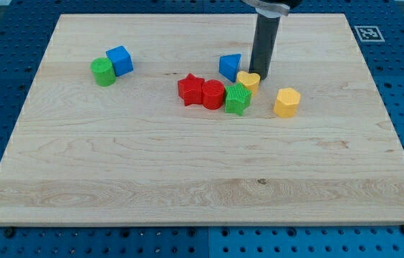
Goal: Place the blue triangle diagonally bottom right side of the green circle
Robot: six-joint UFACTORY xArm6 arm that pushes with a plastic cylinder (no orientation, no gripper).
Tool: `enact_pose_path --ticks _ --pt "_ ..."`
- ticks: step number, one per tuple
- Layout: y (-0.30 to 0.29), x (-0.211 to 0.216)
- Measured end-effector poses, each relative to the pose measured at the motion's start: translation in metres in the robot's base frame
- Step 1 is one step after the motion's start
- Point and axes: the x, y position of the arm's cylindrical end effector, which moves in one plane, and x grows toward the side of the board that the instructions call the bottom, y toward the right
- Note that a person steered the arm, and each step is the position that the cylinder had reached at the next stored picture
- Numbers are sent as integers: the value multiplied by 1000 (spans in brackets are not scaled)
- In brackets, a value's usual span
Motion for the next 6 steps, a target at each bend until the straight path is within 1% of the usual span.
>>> enact_pose_path --ticks 1,2,3,4,5,6 --pt "1 -4" --pt "-28 -4" --pt "-83 -8" --pt "-122 -9" --pt "-134 -8" --pt "-98 -6"
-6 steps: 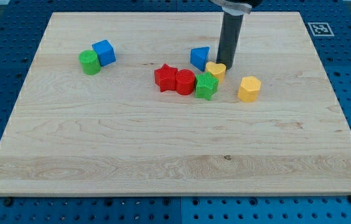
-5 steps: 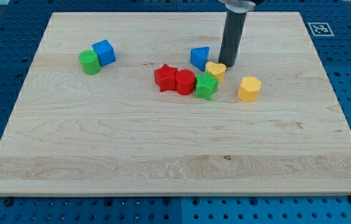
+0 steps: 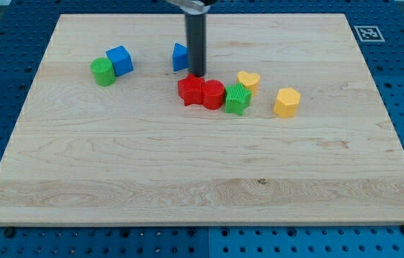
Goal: Place the blue triangle diagonally bottom right side of the green circle
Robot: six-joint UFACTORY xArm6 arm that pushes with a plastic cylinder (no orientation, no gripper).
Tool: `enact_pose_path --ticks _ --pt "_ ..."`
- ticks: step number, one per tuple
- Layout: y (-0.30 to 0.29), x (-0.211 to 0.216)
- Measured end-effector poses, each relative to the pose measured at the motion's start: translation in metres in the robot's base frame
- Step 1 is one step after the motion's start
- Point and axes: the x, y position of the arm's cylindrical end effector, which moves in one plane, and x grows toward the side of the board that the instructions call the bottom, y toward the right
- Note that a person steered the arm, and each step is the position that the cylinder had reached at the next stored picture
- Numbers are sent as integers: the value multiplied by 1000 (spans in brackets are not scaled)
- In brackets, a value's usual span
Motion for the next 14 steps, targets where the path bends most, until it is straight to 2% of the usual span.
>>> enact_pose_path --ticks 1,2,5,6,8,12,14 --pt "20 -14" --pt "16 -42" --pt "-59 -42" --pt "-72 -37" --pt "-38 -12" --pt "-114 0" --pt "-100 37"
